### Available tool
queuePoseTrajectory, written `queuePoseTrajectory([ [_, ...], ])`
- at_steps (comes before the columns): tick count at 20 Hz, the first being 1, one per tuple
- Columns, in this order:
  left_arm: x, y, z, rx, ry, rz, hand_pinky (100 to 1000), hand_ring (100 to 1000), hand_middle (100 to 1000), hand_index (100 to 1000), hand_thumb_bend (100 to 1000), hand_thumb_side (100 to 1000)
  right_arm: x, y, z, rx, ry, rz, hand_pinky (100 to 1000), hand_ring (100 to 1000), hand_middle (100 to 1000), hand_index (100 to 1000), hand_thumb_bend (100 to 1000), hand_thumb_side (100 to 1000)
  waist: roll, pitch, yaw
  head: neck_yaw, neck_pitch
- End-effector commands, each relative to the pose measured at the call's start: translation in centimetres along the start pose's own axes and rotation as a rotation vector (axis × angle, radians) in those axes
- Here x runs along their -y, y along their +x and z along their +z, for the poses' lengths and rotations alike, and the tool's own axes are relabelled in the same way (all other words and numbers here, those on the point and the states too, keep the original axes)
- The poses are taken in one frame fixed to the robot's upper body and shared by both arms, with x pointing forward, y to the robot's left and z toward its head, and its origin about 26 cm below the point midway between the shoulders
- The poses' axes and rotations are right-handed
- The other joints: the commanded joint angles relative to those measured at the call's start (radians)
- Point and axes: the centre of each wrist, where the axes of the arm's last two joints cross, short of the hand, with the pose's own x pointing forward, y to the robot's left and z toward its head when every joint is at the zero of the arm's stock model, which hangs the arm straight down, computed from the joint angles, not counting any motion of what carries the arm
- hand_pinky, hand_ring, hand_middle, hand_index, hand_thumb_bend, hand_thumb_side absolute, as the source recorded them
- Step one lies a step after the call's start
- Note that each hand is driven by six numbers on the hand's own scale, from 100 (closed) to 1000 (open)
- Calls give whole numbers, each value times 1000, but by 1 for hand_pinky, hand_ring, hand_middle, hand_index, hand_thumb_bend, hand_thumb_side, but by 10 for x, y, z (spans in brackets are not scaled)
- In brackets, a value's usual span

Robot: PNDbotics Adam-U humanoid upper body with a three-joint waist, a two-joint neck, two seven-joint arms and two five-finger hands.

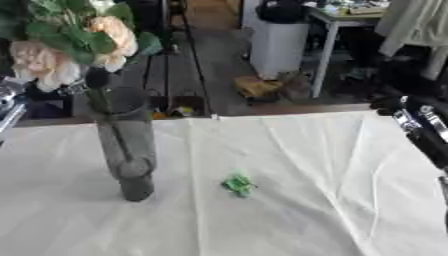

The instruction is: Arrange flowers into the vase.

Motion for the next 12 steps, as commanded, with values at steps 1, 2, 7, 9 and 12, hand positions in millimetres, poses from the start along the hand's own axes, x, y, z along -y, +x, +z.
queuePoseTrajectory([
  [1,-13,5,1,19,24,-55,870,912,802,785,662,873,12,7,-5,21,-5,34,800,798,661,755,100,864,0,-13,0,-3,-3],
  [2,-12,4,2,21,25,-62,870,912,802,785,662,873,12,7,-5,21,-6,34,800,798,661,755,100,864,0,-13,0,-3,-3],
  [7,-10,0,6,14,-13,-121,927,969,901,892,695,923,12,7,-5,21,-6,34,800,796,660,755,100,864,0,-13,1,-4,-4],
  [9,-9,-4,10,-1,-37,-148,934,976,915,914,711,963,13,7,-5,21,-6,35,800,796,658,755,100,864,0,-13,2,-6,-4],
  [12,-5,-13,15,-41,-56,-167,934,976,921,923,728,1000,13,8,-5,21,-8,35,800,795,658,754,100,864,0,-12,3,-7,-4],
])
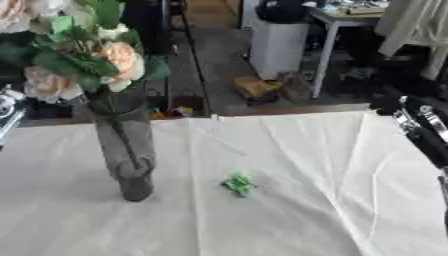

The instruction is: Arrange flowers into the vase.

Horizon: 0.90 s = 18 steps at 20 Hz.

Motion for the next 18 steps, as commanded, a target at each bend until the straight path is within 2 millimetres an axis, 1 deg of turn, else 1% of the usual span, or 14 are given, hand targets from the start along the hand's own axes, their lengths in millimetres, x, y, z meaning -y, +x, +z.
queuePoseTrajectory([
  [1,-13,-7,9,-41,3,-55,934,976,923,928,741,1000,13,8,-5,22,-8,35,800,795,658,754,100,864,0,-12,2,-6,-5],
  [5,-6,-22,15,-110,-3,-64,931,975,929,937,775,1000,13,7,-5,20,-9,36,800,795,658,754,100,865,-1,-11,3,-8,-6],
  [8,-3,-28,18,-143,29,-90,930,976,931,940,796,1000,13,7,-4,19,-11,36,800,795,659,754,100,865,-2,-10,4,-9,-5],
  [12,1,-30,21,-150,59,-117,927,968,922,928,816,1000,14,7,-4,19,-12,37,800,794,659,754,100,865,-3,-9,6,-11,-5],
  [16,1,-30,26,-152,84,-96,924,964,916,925,819,1000,14,6,-3,18,-13,37,800,794,658,754,100,865,-5,-8,8,-11,-7],
  [18,1,-32,32,-172,127,-69,922,961,907,921,818,1000,14,6,-3,18,-14,37,800,793,658,754,100,865,-5,-8,10,-13,-8],
])
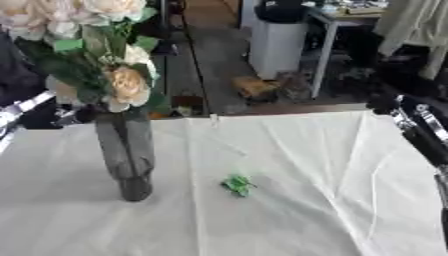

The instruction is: Arrange flowers into the vase.

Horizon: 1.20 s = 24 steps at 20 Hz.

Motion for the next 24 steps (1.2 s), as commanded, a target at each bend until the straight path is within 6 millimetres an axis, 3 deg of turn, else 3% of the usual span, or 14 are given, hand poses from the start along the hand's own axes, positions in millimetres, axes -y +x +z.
queuePoseTrajectory([
  [1,-20,-2,10,-23,91,8,921,959,902,917,817,1000,14,6,-4,17,-11,36,800,793,658,754,100,865,0,-9,1,-5,-9],
  [8,-27,2,54,-35,299,185,897,930,840,866,827,1000,17,6,-3,16,-18,42,800,793,659,754,100,865,1,-6,6,-10,-9],
  [15,-18,27,93,70,445,472,864,916,806,841,794,1000,17,8,-4,18,-22,44,800,794,660,754,100,850,6,-7,14,-6,-8],
  [24,-7,44,122,110,518,579,838,886,769,825,773,978,18,9,-2,13,-26,44,801,794,659,753,100,857,17,-12,36,5,2],
])
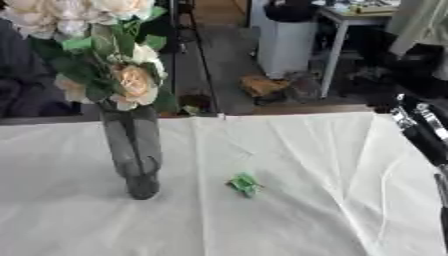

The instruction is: Arrange flowers into the vase.

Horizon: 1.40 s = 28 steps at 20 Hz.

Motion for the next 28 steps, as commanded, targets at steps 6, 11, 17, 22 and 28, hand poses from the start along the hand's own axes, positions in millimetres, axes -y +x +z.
queuePoseTrajectory([
  [6,-1,8,13,20,42,31,838,885,764,828,751,982,15,12,-6,26,-15,40,800,796,662,753,100,863,9,-14,7,7,-3],
  [11,3,8,16,24,49,50,836,876,748,819,741,975,15,14,-6,25,-18,39,801,797,662,752,100,865,11,-12,6,8,-4],
  [17,5,10,17,28,43,66,835,871,739,817,737,970,15,15,-6,25,-19,38,801,797,662,752,100,866,16,-13,6,6,-5],
  [22,7,9,19,22,33,82,835,871,737,815,735,973,14,16,-6,26,-20,35,801,797,661,752,100,865,17,-15,8,6,-5],
  [28,8,9,20,20,31,90,837,871,736,813,733,970,14,16,-6,24,-22,34,801,797,662,753,100,864,16,-16,12,7,-1],
])
